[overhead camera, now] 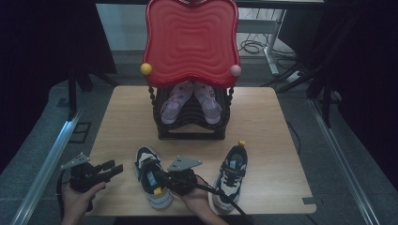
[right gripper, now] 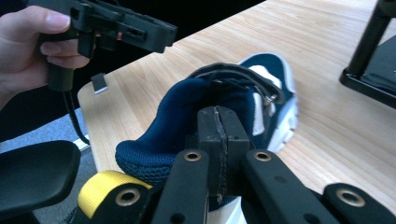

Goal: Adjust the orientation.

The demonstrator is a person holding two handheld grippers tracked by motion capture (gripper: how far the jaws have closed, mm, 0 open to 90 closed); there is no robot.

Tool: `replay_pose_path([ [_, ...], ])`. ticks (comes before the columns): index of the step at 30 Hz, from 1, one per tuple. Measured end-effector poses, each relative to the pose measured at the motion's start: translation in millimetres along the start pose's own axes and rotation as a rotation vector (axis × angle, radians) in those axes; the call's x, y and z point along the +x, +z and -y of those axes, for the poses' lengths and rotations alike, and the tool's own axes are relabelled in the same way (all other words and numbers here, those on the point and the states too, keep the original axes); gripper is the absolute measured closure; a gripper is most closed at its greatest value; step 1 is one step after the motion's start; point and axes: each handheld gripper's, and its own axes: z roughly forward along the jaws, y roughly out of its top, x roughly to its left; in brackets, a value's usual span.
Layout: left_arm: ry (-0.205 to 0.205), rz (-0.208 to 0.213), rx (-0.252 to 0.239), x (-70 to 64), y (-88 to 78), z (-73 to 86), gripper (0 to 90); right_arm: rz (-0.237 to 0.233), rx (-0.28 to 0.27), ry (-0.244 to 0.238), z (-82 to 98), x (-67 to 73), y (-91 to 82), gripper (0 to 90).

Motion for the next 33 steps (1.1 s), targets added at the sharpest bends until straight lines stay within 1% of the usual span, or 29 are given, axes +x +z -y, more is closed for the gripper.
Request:
replay_pose_path([
  [1, 0.0, -0.001, 0.0, 0.1, 0.0, 0.0, 45.7, -0.002, -0.002, -0.005, 1.7, 3.5, 1.5, 89.5],
  [4, 0.0, 0.0, 0.002, 0.4, 0.4, 0.3, 45.7, -0.005, -0.002, -0.016, 3.9, 8.3, 3.9, 89.5],
  [7, -0.001, 0.0, 0.004, 0.5, 0.8, 0.7, 45.7, -0.01, 0.006, -0.022, 4.5, 10.3, 3.8, 89.4],
  [12, 0.0, 0.0, 0.009, 0.9, 1.3, 1.2, 45.6, -0.001, 0.004, -0.027, 6.3, 9.5, -6.1, 89.5],
  [15, 0.0, -0.001, 0.008, 0.5, 1.4, 1.2, 45.6, 0.012, -0.002, -0.028, 13.4, 7.4, -19.1, 89.4],
  [17, -0.001, -0.001, 0.008, 0.2, 1.7, 1.3, 45.6, 0.014, -0.001, -0.028, 14.6, 7.1, -20.9, 89.4],
  [18, -0.001, -0.001, 0.009, -0.1, 2.1, 1.4, 45.6, 0.015, 0.007, -0.03, 18.7, 6.4, -23.7, 89.4],
  [21, -0.001, -0.001, 0.013, -0.4, 3.1, 1.7, 45.6, 0.019, 0.029, -0.032, 24.8, 5.1, -24.4, 89.4],
  [25, 0.0, 0.0, 0.016, -0.7, 4.0, 2.1, 45.6, 0.015, 0.052, -0.028, 30.5, 3.9, -21.2, 89.5],
  [27, 0.001, 0.0, 0.016, -0.7, 3.9, 2.1, 45.6, 0.017, 0.053, -0.032, 31.0, 4.4, -20.8, 89.5],
  [33, 0.0, -0.001, 0.015, 0.2, 3.2, 2.1, 45.6, -0.001, 0.059, -0.031, 31.2, 7.6, -17.9, 89.5],
])
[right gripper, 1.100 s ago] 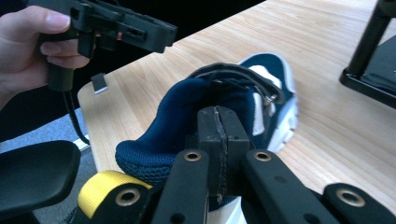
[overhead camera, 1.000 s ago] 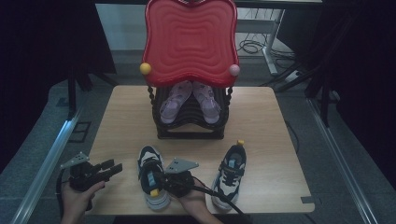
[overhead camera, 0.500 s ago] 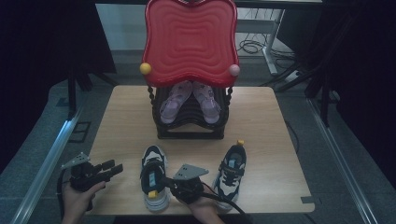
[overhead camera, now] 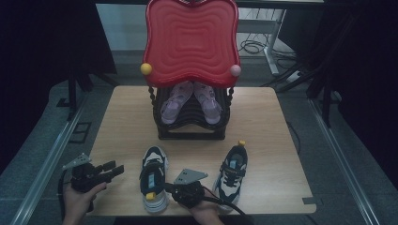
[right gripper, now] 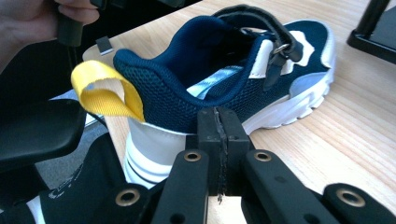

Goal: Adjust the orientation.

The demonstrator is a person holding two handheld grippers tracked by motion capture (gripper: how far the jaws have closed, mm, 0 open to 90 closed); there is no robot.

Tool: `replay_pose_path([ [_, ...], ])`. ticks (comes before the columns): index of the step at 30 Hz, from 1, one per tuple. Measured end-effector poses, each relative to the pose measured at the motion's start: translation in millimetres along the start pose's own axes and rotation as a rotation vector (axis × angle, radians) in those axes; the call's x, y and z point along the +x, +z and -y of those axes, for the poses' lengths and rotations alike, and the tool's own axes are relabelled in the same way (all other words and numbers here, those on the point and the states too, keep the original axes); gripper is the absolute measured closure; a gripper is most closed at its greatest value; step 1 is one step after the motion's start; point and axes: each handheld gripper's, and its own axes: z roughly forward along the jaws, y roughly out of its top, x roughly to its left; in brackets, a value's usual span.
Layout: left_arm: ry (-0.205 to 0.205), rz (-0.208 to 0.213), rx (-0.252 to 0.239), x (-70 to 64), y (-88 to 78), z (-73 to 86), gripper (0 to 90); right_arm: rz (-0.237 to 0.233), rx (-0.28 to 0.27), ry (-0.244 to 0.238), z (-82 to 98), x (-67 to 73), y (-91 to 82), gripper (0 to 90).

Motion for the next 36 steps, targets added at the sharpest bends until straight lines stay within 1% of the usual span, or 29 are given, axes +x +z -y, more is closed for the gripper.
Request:
replay_pose_path([
  [5, 0.0, -0.001, -0.006, 0.4, -1.9, -0.7, 45.6, -0.016, 0.01, -0.007, 1.2, 4.3, 4.9, 89.4],
  [7, -0.004, -0.004, -0.009, 1.3, -2.9, -0.7, 45.5, -0.035, 0.015, -0.006, 1.9, 6.6, 9.5, 89.4],
  [9, -0.005, -0.004, -0.01, 1.6, -3.1, -0.6, 45.6, -0.035, 0.016, -0.008, 1.9, 7.4, 11.0, 89.4],
  [11, -0.006, -0.004, -0.011, 2.0, -3.6, -0.5, 45.6, -0.05, 0.019, -0.011, 0.7, 10.3, 15.2, 89.4],
  [13, -0.005, -0.004, -0.011, 2.0, -3.7, -0.5, 45.5, -0.054, 0.021, -0.016, -0.5, 12.8, 17.7, 89.4],
  [16, -0.005, -0.004, -0.011, 2.1, -3.8, -0.2, 45.6, -0.063, 0.02, -0.023, -2.2, 16.6, 22.3, 89.4],
  [23, -0.009, -0.009, -0.01, 3.1, -3.7, -0.2, 45.6, -0.075, 0.014, -0.026, -5.3, 19.8, 30.9, 89.4],
  [29, -0.014, -0.012, -0.012, 4.8, -5.4, -0.1, 45.5, -0.11, 0.012, -0.017, -9.5, 23.9, 41.8, 89.4],
  [36, -0.021, -0.02, -0.02, 8.1, -9.4, 0.5, 45.5, -0.121, 0.003, -0.022, -12.3, 27.2, 50.0, 89.4],
])
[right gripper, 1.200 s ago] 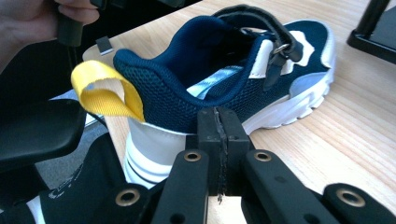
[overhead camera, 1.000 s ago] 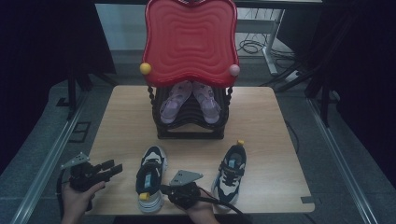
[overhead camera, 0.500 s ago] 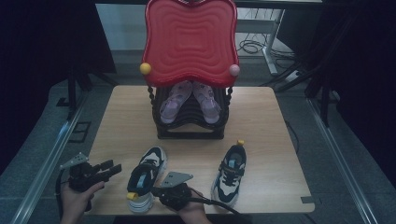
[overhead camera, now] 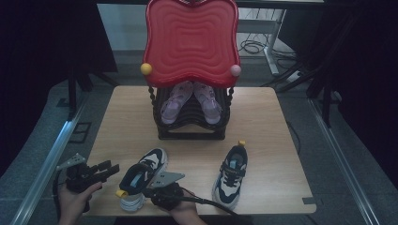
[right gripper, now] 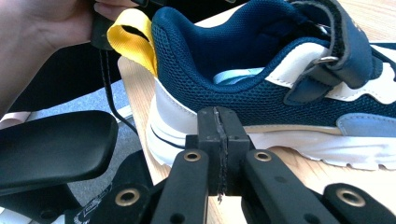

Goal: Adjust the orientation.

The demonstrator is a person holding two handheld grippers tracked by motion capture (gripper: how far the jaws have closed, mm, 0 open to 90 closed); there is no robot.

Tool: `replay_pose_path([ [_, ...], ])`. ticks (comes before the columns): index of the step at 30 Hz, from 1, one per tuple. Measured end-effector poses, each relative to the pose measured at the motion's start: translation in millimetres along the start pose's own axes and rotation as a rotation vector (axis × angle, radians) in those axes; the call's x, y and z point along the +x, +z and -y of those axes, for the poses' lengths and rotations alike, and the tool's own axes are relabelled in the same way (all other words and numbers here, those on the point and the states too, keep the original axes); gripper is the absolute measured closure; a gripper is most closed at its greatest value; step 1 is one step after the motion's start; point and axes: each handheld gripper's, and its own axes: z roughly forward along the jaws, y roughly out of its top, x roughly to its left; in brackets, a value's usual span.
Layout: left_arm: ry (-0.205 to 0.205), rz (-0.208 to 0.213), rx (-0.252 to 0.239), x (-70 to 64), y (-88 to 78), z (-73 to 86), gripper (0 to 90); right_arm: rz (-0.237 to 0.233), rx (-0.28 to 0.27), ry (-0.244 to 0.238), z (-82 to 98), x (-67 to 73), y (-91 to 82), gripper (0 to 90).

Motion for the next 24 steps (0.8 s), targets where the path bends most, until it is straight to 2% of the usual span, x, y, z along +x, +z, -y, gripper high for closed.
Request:
replay_pose_path([
  [9, 0.006, 0.0, -0.002, -0.6, 0.6, -1.2, 45.5, -0.009, -0.013, 0.004, 0.1, -0.4, -4.3, 89.1],
  [16, 0.003, 0.004, 0.006, -1.1, 0.4, 1.7, 45.4, 0.011, -0.04, -0.009, -6.0, -1.3, -21.7, 89.1],
  [21, 0.002, 0.003, 0.004, -0.5, -0.6, 1.7, 45.4, 0.042, -0.036, -0.021, 0.1, -5.3, -36.9, 89.1],
  [24, 0.002, 0.003, 0.006, -0.7, 0.1, 2.1, 45.4, 0.064, -0.05, 0.013, 4.5, -13.4, -56.8, 89.1],
])
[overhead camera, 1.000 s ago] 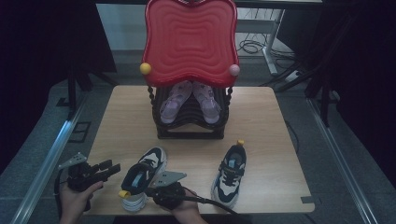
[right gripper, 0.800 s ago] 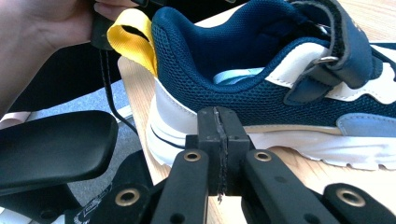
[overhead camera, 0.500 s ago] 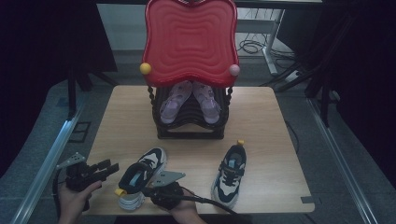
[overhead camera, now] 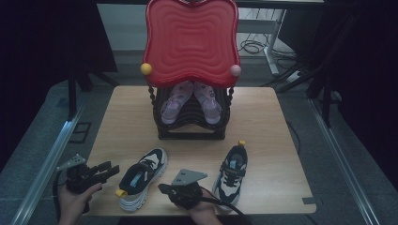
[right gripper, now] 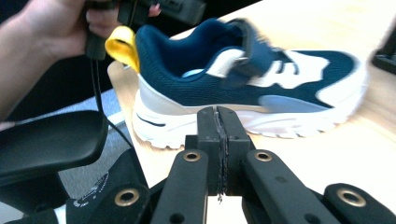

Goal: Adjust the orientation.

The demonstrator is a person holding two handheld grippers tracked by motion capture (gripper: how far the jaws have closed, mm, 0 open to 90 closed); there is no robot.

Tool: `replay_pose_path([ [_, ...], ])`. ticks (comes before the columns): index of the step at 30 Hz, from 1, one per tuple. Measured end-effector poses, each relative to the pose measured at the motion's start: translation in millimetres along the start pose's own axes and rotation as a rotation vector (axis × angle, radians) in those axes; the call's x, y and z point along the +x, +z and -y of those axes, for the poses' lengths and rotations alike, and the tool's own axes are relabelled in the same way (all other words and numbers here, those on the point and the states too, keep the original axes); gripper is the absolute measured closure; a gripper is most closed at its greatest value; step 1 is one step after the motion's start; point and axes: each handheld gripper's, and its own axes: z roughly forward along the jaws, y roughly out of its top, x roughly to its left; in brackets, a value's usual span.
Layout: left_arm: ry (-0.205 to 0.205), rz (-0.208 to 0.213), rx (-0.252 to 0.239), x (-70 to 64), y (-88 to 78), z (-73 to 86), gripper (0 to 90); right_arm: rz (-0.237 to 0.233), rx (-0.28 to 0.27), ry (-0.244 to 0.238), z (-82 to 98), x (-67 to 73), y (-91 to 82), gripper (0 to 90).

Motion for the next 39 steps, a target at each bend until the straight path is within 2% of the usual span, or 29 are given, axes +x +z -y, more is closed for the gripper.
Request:
replay_pose_path([
  [1, 0.0, 0.0, 0.0, 0.0, 0.0, 0.0, 45.4, 0.0, 0.0, 0.0, 0.0, 0.0, 0.0, 89.1],
  [2, 0.002, 0.001, 0.0, -0.5, 0.1, -0.1, 45.4, 0.025, -0.022, 0.006, -2.1, -4.7, -13.9, 89.1],
  [4, 0.004, 0.003, 0.002, -1.4, 0.2, -0.2, 45.4, 0.047, -0.047, 0.011, -4.3, -8.9, -26.1, 89.1],
  [5, 0.004, 0.003, 0.002, -1.4, 0.2, -0.2, 45.4, 0.047, -0.047, 0.011, -4.3, -8.9, -26.1, 89.1],
  [6, 0.005, 0.004, 0.003, -1.1, 0.6, 0.0, 45.4, 0.075, -0.065, 0.019, -5.6, -14.0, -38.8, 89.1],
  [7, 0.005, 0.004, 0.003, -1.1, 0.6, 0.0, 45.4, 0.075, -0.065, 0.019, -5.6, -14.0, -38.8, 89.1],
  [8, 0.004, 0.003, 0.005, -0.8, 0.7, 0.2, 45.4, 0.096, -0.081, 0.025, -5.2, -20.2, -50.1, 89.0],
  [9, 0.004, 0.004, 0.006, -0.6, 0.8, 0.3, 45.4, 0.096, -0.081, 0.025, -5.2, -20.2, -50.1, 89.0],
  [10, 0.006, 0.002, 0.006, -0.6, 0.7, 0.3, 45.4, 0.12, -0.089, 0.032, -3.7, -25.9, -60.6, 88.8],
  [12, 0.005, 0.003, 0.006, -0.6, 0.5, 0.3, 45.4, 0.128, -0.092, 0.036, -2.9, -28.0, -64.4, 88.8],
  [13, 0.004, 0.001, 0.005, -0.4, 0.4, 0.4, 45.4, 0.155, -0.102, 0.044, 0.1, -34.1, -75.3, 88.8],
  [16, 0.004, 0.001, 0.008, 0.1, 1.1, 0.7, 45.4, 0.188, -0.109, 0.062, 4.8, -41.4, -87.8, 88.7],
  [25, 0.005, 0.003, 0.012, -0.4, 3.0, 1.7, 45.3, 0.257, -0.109, 0.101, 20.1, -55.4, -109.4, 88.7],
  [39, 0.009, 0.003, 0.016, -0.4, 4.6, 1.6, 45.1, 0.317, -0.125, 0.136, 33.3, -65.4, -133.4, 88.7],
])
